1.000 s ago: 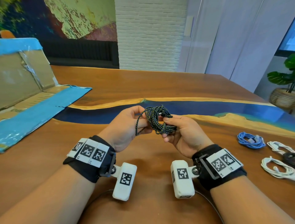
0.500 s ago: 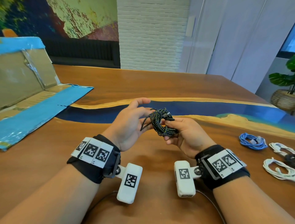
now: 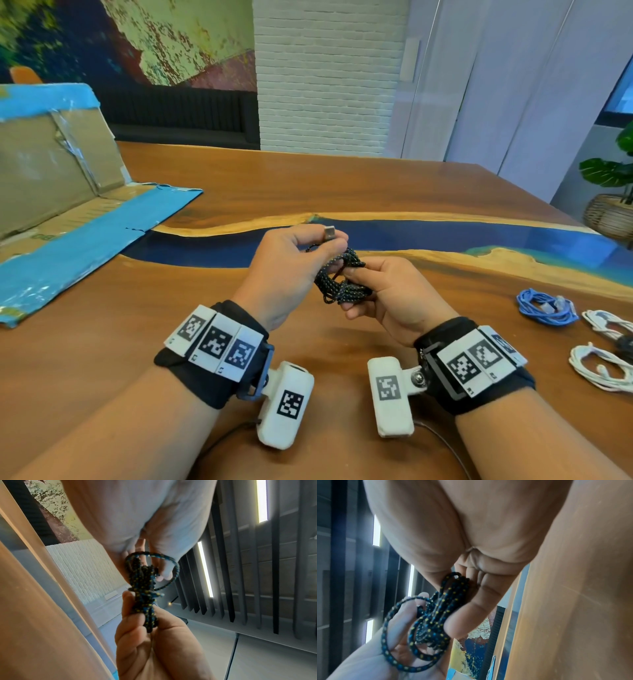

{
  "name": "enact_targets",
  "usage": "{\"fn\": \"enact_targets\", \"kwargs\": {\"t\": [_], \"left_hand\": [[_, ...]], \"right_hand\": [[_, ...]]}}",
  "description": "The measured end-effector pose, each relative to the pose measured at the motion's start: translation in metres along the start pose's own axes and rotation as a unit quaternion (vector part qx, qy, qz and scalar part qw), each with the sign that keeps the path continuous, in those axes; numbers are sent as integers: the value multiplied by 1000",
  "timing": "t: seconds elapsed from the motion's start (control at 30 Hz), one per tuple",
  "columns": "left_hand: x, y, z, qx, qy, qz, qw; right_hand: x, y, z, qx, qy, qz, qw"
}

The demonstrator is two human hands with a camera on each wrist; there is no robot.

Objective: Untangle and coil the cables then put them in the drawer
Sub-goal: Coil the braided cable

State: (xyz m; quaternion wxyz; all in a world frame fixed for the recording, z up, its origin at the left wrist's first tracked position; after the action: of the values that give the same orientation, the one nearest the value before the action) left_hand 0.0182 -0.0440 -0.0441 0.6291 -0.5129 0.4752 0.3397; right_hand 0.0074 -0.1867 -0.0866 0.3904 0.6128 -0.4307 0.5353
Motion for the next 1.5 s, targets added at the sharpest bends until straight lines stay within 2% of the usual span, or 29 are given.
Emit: {"fn": "enact_targets", "kwargs": {"t": [0.07,0.17,0.27,0.4,0.47,0.53,0.67,0.83,0.93,1.0,1.13,1.27,1.5], "left_hand": [[-4,0,7,-33,10,-11,999],[-13,-3,37,-101,87,-9,991],[-18,-6,72,-144,171,-6,975],[-6,-9,85,-177,146,27,973],[-2,-12,86,-166,136,44,976],[5,-15,80,-127,146,83,978],[21,-11,43,-1,147,162,976],[24,3,-2,176,82,164,967],[18,11,-17,232,95,146,957],[15,10,-20,238,108,124,957],[20,3,-14,182,152,107,965],[18,5,-19,181,173,93,964],[24,0,-9,134,254,97,953]], "right_hand": [[1,-1,6,-16,31,6,999],[0,0,18,-31,75,-11,997],[3,3,25,-27,22,-16,999],[14,9,11,39,-19,2,999],[17,13,-2,85,-32,12,996],[22,16,-9,112,-46,28,992],[27,16,-8,98,-74,54,991],[29,15,-6,64,-80,65,993],[28,15,-7,71,-80,55,993],[26,13,-4,65,-88,50,993],[24,12,0,62,-87,45,993],[23,13,0,63,-75,39,994],[20,12,0,65,-69,27,995]]}}
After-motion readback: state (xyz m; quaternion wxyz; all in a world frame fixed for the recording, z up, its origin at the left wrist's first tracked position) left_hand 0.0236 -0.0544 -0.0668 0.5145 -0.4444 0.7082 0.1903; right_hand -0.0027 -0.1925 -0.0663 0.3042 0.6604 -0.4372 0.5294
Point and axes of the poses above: each hand's wrist, its own y-axis away from the middle knuckle, its own z-axis out of the back of the hand, x = y × z, the point moved 8 cm from there along -y, towards the middle knuckle, and after that the axes turned 9 degrees about x, right-handed, at the moved point
